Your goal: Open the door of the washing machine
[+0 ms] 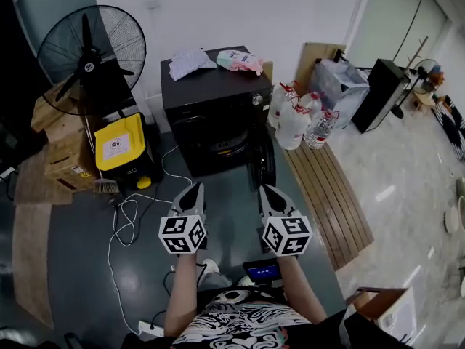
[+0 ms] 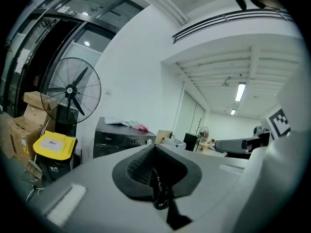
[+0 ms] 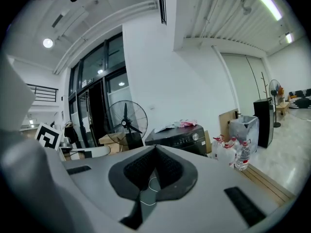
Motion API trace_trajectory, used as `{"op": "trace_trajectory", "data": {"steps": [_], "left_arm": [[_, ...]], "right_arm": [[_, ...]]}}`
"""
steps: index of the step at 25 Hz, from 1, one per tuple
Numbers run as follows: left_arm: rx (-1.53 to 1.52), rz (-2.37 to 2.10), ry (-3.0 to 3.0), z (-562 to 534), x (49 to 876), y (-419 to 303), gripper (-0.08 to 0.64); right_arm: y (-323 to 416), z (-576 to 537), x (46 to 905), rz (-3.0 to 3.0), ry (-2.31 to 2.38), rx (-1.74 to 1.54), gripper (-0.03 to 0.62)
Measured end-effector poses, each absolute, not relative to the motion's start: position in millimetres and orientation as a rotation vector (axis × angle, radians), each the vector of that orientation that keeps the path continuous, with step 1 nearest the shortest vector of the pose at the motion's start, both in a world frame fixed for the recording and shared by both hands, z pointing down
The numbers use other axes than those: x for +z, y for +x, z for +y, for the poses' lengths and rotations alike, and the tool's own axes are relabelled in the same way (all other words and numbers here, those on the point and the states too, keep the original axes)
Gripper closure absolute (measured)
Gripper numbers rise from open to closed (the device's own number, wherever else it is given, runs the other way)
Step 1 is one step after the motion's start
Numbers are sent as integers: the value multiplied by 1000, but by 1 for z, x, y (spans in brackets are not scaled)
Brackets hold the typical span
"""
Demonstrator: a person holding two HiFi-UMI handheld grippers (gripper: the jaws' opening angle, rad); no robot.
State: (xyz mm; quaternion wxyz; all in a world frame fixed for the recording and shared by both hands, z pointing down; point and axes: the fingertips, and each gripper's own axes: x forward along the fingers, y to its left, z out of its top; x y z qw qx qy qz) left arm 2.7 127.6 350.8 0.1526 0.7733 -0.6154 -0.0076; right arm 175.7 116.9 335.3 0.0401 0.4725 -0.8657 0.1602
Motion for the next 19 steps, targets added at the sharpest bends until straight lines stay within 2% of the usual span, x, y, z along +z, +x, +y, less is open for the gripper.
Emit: {"op": "trace_trajectory", "data": {"steps": [19], "left_arm": [[-30,-1792,2172,137,357,-8,560]], "right_arm": [[174,121,344,-2649,1406,547,591]]}}
